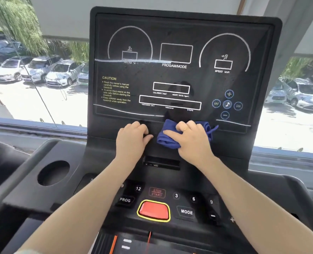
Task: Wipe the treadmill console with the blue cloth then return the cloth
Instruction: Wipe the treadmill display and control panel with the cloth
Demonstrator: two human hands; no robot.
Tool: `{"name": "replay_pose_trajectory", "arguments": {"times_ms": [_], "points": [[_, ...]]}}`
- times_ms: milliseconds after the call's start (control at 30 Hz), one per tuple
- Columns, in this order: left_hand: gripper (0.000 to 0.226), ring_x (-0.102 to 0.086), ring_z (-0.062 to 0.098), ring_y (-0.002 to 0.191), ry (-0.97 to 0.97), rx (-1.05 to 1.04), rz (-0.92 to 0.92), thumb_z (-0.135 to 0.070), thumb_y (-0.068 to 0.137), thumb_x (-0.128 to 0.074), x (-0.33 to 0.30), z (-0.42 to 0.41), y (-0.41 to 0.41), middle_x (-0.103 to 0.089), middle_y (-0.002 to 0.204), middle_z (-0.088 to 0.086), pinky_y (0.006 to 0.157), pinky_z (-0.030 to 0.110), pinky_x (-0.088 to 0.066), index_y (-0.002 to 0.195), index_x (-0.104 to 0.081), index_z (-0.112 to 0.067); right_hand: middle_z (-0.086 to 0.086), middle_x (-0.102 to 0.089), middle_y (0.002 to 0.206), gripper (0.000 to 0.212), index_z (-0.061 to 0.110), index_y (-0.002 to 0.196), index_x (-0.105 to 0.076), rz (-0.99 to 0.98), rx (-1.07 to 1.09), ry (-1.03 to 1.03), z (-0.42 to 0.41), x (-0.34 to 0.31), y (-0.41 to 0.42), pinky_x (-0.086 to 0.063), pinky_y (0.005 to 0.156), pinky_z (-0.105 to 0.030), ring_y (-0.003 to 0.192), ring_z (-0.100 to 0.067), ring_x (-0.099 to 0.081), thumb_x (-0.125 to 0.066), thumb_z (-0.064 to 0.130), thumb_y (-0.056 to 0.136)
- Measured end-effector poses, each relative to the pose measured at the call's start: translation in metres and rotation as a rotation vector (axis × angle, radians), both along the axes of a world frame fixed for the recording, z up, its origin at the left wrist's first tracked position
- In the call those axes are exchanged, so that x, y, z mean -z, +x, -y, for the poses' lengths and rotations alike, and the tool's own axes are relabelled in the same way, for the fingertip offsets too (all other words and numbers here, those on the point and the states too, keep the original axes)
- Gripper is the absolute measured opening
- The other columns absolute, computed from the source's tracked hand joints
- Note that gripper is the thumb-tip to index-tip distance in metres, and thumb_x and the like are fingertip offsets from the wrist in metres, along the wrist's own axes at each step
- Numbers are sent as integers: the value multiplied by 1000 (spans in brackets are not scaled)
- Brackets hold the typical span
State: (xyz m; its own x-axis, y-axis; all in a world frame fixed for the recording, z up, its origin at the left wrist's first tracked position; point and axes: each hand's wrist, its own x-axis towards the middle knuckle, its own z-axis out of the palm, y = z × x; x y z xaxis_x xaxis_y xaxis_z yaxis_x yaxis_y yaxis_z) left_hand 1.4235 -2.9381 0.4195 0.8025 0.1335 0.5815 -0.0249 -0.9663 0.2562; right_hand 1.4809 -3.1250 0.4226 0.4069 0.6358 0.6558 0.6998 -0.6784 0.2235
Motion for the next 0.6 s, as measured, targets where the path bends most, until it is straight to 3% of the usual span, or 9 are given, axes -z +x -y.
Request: {"name": "replay_pose_trajectory", "arguments": {"times_ms": [133, 333, 467, 600], "points": [[10, -60, 28, 71, -62, 16, 51, -15, 72, -75, 6, -18, -9, -65, 73, 2, 66, 33, -38, 77, -67, -13, -3, -60, 78, 48, 20, 99, -72, 10, 23, 62, 37, 9, 3, -34, 65, -32, 68, -28, -55, -41, 10, 64], [17, -59, 27, 88, -331, -54, 98, -3, 83, -55, 12, -65, -23, -66, 96, 5, 83, 46, -46, 95, -65, -10, -2, -58, 74, 47, 18, 98, -73, -26, 33, 149, -1, 13, -3, -41, 62, -32, 63, -27, -53, -38, 12, 66], [21, -59, 24, 86, -357, 4, 130, 2, 81, -52, 11, -80, -23, -64, 95, 5, 80, 47, -47, 95, -64, -9, -6, -59, 75, 48, 15, 97, -72, -48, -65, 166, -47, 14, -4, -45, 57, -32, 60, -28, -52, -42, 6, 62], [26, -58, 25, 83, -368, 33, 133, -9, 79, -43, 10, -85, -21, -63, 93, 4, 79, 47, -47, 96, -63, -9, -9, -61, 77, 49, 13, 99, -72, -79, -115, 154, -95, 12, -10, -42, 56, -31, 60, -28, -51, -43, 5, 62]]}}
